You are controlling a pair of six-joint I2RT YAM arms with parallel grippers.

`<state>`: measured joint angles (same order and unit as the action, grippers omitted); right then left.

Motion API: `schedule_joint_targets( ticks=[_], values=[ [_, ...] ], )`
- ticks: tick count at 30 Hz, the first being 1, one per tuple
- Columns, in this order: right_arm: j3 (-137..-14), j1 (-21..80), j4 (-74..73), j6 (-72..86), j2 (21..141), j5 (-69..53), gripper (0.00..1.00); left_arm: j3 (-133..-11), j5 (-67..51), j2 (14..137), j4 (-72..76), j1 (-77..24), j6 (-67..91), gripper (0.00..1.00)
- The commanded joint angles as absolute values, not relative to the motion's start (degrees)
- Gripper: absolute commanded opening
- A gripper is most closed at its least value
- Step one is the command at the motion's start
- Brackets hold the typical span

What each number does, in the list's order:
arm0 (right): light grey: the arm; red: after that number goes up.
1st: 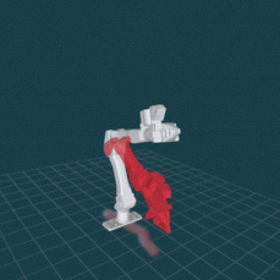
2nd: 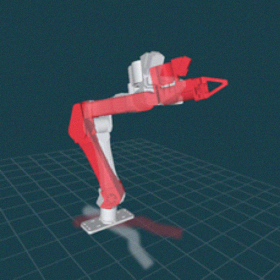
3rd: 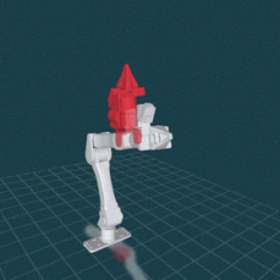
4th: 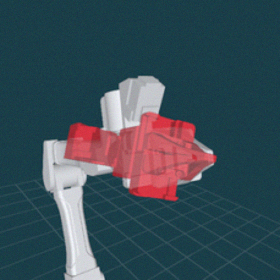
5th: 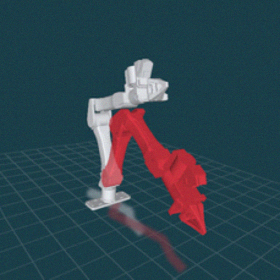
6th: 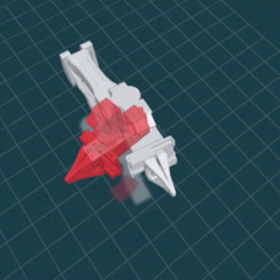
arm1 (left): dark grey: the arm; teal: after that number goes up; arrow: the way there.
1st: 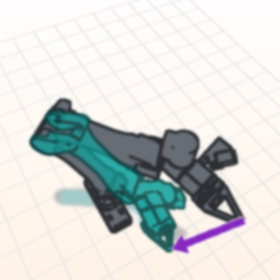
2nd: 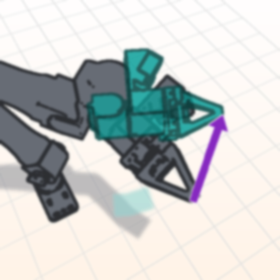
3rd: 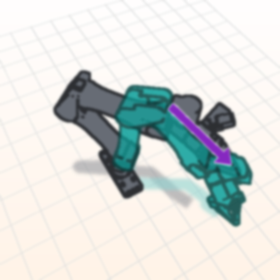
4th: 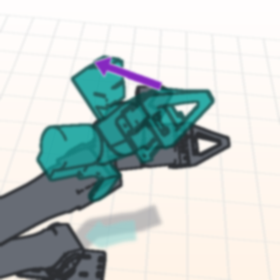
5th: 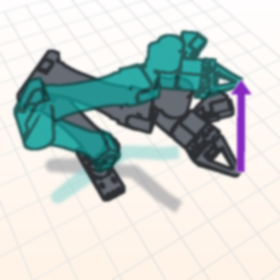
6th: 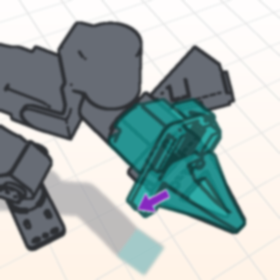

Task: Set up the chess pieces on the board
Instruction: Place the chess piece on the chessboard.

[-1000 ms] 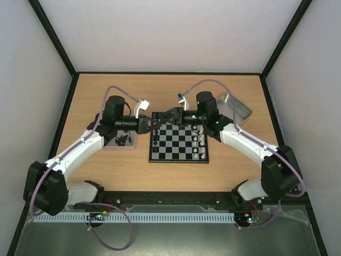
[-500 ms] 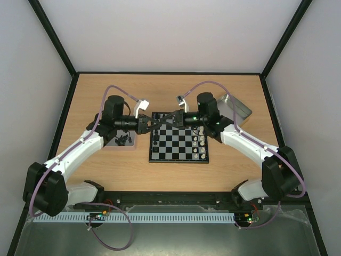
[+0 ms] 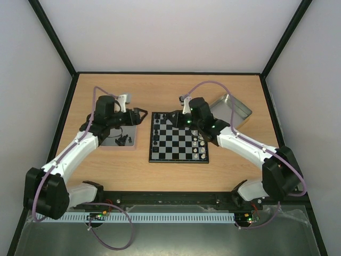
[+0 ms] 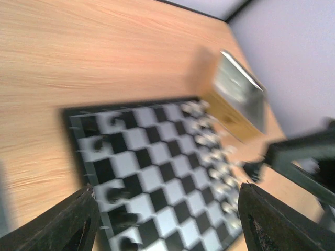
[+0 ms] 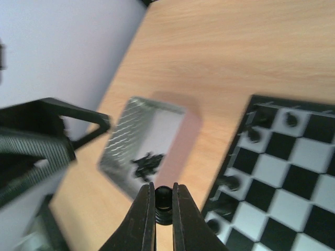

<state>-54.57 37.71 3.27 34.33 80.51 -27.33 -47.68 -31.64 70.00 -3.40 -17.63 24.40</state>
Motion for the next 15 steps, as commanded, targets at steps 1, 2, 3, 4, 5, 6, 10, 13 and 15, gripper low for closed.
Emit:
schedule_joint_targets(
  ticks=[1, 2, 3, 4, 5, 6, 10, 13, 15],
  values=[
    [-55.78, 42.40, 0.64, 24.90, 82.21, -5.35, 0.02, -45.73, -11.80, 65.18, -7.07, -15.59, 28.99, 0.75],
    [-56.04, 43.24, 0.74, 24.08, 83.20, -3.38, 0.02, -45.37, -9.63, 64.41, -7.33, -15.51, 29.55, 0.75],
    [-56.42, 44.08, 0.86, 23.33, 84.35, -1.77, 0.02, -44.87, -8.08, 63.71, -7.53, -15.36, 30.02, 0.75],
    [-57.04, 44.80, 0.80, 22.77, 85.75, -0.36, 0.02, -44.45, -6.98, 63.11, -7.70, -15.29, 30.46, 0.75],
    [-57.73, 45.38, 0.84, 22.28, 87.14, 0.83, 0.02, -44.23, -6.47, 62.51, -7.83, -15.17, 30.67, 0.75],
    [-58.27, 45.90, 1.06, 21.77, 88.73, 1.68, 0.02, -44.01, -6.16, 62.23, -7.89, -15.12, 30.82, 0.75],
    [-61.56, 47.23, 2.06, 20.71, 95.15, 2.19, 0.02, -43.70, -5.79, 62.82, -8.54, -15.04, 31.10, 0.75],
    [-63.58, 47.46, 3.37, 20.73, 99.65, 1.32, 0.02, -43.70, -6.58, 64.02, -8.93, -14.96, 31.26, 0.75],
    [-64.67, 47.46, 3.59, 20.89, 101.92, 1.27, 0.02, -43.63, -7.29, 64.68, -8.78, -14.86, 31.26, 0.75]
  ],
)
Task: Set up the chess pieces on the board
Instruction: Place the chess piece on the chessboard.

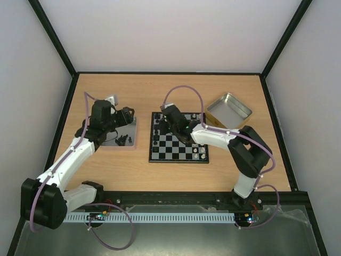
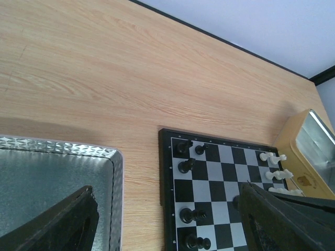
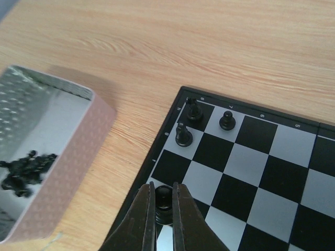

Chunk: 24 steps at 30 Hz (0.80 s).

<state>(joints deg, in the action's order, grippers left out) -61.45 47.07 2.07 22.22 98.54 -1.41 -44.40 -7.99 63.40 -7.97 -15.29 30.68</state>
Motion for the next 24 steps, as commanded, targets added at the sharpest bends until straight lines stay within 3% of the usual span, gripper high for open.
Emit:
schedule_joint_targets(
  ticks=[1, 24],
  values=[
    [-65.20, 47.49, 3.67, 20.99, 102.88, 1.24, 0.02, -43.66, -7.56, 64.91, -8.66, -14.88, 31.33, 0.75],
    [-71.16, 47.46, 2.89, 22.41, 113.17, -1.35, 0.07, -43.86, -10.01, 67.85, -7.56, -14.81, 31.82, 0.75]
  ],
)
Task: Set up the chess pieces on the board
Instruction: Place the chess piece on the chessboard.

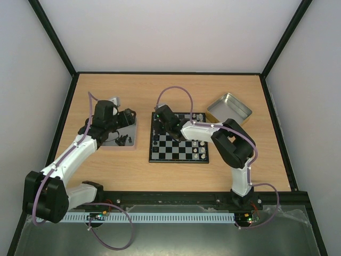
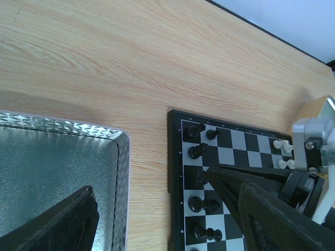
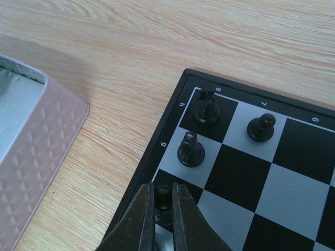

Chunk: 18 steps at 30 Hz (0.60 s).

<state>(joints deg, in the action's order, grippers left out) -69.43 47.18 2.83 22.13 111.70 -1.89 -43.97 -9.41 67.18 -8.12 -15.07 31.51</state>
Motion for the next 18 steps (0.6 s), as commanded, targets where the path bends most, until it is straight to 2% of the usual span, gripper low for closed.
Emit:
schedule_joint_targets(
  ticks=[1, 6, 12, 18],
  values=[
    [-71.39, 47.50, 2.64, 22.41, 113.53, -1.20, 0.07, -43.88, -10.02, 67.85, -7.60, -14.78, 31.77, 0.75],
    [-71.77, 47.46, 2.20, 22.58, 114.30, -0.70, 0.09, -44.03, -10.15, 67.85, -7.83, -14.77, 31.76, 0.75],
    [-72.06, 47.46, 1.60, 22.97, 113.58, -0.55, 0.20, -44.03, -10.19, 67.77, -8.00, -14.80, 31.68, 0.75],
    [-72.24, 47.50, 0.22, 23.93, 111.57, 0.28, 0.21, -44.03, -10.17, 67.42, -8.28, -14.79, 31.80, 0.75]
  ],
)
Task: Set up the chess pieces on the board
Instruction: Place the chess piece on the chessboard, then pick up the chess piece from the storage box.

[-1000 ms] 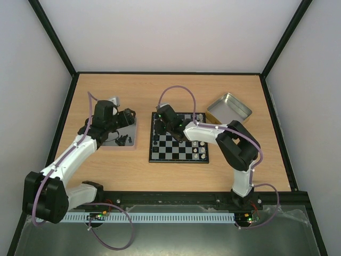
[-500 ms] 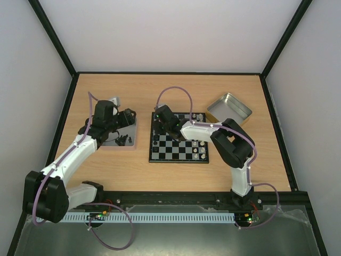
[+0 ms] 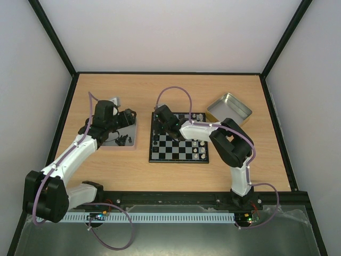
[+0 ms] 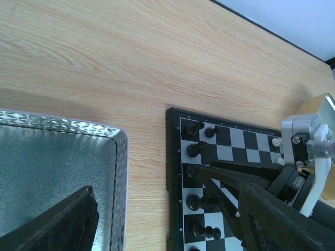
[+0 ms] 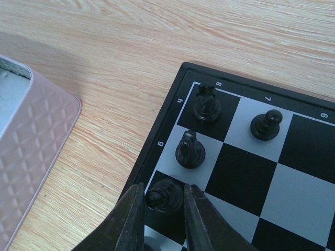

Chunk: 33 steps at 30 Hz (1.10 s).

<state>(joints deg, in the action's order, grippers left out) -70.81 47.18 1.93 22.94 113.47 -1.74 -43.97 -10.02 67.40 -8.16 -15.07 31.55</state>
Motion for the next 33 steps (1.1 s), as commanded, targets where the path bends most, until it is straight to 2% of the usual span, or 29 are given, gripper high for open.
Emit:
schedule_joint_targets(
  ticks=[1, 10, 17, 25, 28, 33],
  values=[
    [-72.19, 47.47, -0.01, 24.17, 111.12, 0.84, 0.21, -44.03, -10.08, 67.35, -8.34, -14.78, 31.86, 0.75],
    [-72.27, 47.43, -3.34, 26.10, 105.64, 4.59, 0.21, -44.45, -8.24, 67.40, -10.00, -14.81, 32.87, 0.75],
    [-70.62, 47.37, -4.45, 28.01, 99.60, 2.66, 0.29, -45.77, -4.66, 67.99, -14.06, -14.72, 33.85, 0.75],
    [-64.25, 44.66, -4.84, 34.15, 91.19, 6.29, 0.34, -46.94, 0.15, 70.01, -25.48, -13.10, 35.14, 0.75],
    [-62.05, 43.49, -4.91, 35.30, 90.03, 4.95, 0.34, -47.94, 0.79, 73.92, -29.88, -12.36, 35.15, 0.69],
    [-60.68, 42.91, -5.10, 36.03, 90.52, 3.08, 0.32, -49.37, 2.81, 80.96, -33.10, -12.22, 35.64, 0.45]
  ],
)
